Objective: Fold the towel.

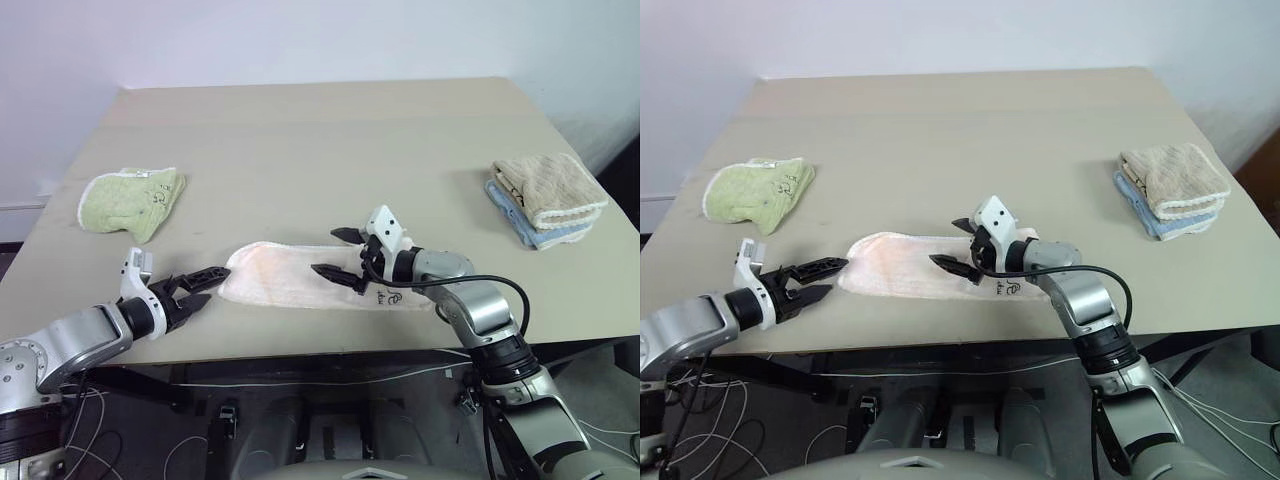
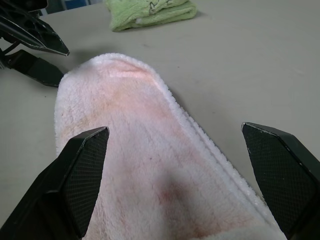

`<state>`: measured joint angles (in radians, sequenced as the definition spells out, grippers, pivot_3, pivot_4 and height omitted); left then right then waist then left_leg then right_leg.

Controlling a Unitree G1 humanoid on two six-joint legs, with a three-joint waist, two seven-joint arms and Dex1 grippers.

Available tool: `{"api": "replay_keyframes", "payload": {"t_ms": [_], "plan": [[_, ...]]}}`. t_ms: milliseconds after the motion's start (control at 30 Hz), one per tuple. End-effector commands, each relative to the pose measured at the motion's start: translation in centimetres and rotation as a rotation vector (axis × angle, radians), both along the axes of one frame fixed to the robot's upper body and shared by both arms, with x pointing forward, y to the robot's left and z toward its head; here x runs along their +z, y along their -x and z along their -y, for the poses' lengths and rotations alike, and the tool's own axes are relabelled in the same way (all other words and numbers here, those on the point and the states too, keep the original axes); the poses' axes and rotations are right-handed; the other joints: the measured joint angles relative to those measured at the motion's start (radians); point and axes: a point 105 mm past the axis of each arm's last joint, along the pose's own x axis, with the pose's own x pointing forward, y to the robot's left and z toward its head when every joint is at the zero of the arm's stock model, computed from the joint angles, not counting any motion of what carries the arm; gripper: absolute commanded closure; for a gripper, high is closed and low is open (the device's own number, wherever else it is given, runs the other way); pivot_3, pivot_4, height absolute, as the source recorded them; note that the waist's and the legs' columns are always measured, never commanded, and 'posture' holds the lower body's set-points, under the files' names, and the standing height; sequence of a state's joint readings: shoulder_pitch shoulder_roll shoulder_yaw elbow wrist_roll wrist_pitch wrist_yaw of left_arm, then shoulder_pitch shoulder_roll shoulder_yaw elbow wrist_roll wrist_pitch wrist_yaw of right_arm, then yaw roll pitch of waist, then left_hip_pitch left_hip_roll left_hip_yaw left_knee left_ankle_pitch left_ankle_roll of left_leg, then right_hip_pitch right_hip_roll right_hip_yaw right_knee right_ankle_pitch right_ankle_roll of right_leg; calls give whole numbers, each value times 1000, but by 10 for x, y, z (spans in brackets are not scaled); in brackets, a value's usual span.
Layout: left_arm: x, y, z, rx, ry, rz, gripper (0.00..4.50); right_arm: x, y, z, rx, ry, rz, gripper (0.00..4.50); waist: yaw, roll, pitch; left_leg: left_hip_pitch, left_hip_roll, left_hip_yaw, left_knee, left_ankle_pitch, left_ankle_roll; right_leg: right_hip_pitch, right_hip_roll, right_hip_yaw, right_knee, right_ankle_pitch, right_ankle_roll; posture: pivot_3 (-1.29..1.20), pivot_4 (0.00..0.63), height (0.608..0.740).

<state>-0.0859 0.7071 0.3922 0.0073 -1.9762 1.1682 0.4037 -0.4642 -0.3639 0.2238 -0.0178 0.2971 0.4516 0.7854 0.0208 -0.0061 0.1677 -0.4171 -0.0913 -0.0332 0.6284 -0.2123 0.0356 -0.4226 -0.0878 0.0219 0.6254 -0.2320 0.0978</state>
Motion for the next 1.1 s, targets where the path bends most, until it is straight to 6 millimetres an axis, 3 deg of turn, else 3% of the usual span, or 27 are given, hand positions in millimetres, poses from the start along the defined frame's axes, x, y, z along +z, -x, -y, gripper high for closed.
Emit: {"api": "replay_keyframes", "payload": {"t_ms": [33, 300, 500, 733, 1100], "plan": [[-15, 4, 8, -54, 39, -59, 0, 12, 0, 1, -16, -20, 50, 30, -1, 1, 0, 0, 0, 0, 0, 0, 0, 0, 0, 0, 0, 0, 0, 0, 150, 740], [-19, -1, 13, -87, 96, -69, 0, 8, 0, 4, -44, -5, 51, 30, 7, 5, -2, 0, 0, 0, -3, 0, 0, 2, -1, -1, -6, 0, 0, 0, 150, 740], [-10, -7, 26, -180, 137, -43, 0, 10, -3, 7, -66, -3, 62, 30, 24, 5, -1, -2, 0, 0, -6, 0, 0, 1, -2, -3, -10, 0, 0, 0, 150, 740], [-7, 5, 39, -265, 169, -26, 0, 8, -5, 7, -81, 7, 70, 30, 20, 5, -1, -7, 0, 0, -7, 0, 0, -4, -2, -3, -12, 0, 0, 0, 150, 740], [-7, -1, 45, -192, 153, -1, 0, 7, -6, 11, -105, 19, 77, 30, 21, 5, -1, -8, 0, 1, -13, 0, 0, -5, -3, -3, -15, 0, 0, 0, 150, 740]]}}
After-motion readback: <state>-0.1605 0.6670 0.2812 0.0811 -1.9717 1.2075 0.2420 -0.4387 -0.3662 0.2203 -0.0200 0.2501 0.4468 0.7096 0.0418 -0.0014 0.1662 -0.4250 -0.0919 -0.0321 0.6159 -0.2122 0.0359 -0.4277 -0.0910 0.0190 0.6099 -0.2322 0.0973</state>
